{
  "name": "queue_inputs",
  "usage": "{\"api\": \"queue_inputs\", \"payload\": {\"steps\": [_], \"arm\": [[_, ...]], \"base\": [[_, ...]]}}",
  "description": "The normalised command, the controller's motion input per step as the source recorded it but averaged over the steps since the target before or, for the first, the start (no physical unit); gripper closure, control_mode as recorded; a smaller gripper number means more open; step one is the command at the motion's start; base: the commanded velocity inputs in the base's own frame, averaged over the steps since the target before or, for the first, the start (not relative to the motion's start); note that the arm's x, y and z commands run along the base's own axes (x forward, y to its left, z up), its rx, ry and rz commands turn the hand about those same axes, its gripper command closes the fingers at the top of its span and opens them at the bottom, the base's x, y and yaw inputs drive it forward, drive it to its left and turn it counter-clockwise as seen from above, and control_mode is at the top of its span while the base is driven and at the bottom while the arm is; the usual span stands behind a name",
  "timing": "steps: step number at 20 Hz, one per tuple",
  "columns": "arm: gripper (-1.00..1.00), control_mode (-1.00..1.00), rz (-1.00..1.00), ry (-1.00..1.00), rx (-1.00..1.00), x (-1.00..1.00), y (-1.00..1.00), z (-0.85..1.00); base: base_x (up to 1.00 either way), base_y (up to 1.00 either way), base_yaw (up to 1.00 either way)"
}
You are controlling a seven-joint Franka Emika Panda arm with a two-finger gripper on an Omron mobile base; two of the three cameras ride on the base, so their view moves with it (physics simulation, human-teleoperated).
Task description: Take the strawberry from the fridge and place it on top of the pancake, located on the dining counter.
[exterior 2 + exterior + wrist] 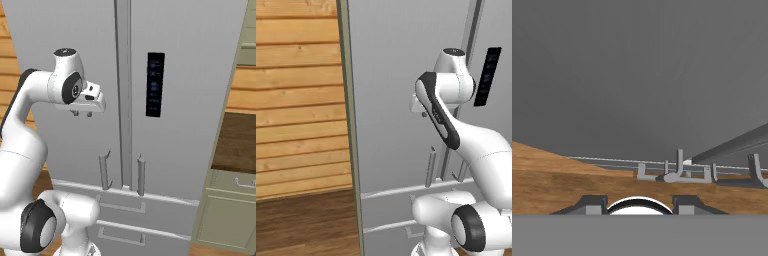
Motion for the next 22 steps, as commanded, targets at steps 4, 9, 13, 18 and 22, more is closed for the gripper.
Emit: {"api": "queue_inputs", "payload": {"steps": [4, 9, 13, 18, 22], "arm": [[-1.00, 1.00, 0.00, 0.00, 0.00, 0.00, 0.00, 0.00], [-1.00, 1.00, 0.00, 0.00, 0.00, 0.00, 0.00, 0.00], [-1.00, 1.00, 0.00, 0.00, 0.00, 0.00, 0.00, 0.00], [-1.00, 1.00, 0.00, 0.00, 0.00, 0.00, 0.00, 0.00], [-1.00, 1.00, 0.00, 0.00, 0.00, 0.00, 0.00, 0.00]], "base": [[0.00, 0.00, 0.00], [0.00, 0.04, 0.00], [-0.65, -0.06, 0.00], [-0.59, -0.19, 0.00], [0.00, -0.49, 0.00]]}}
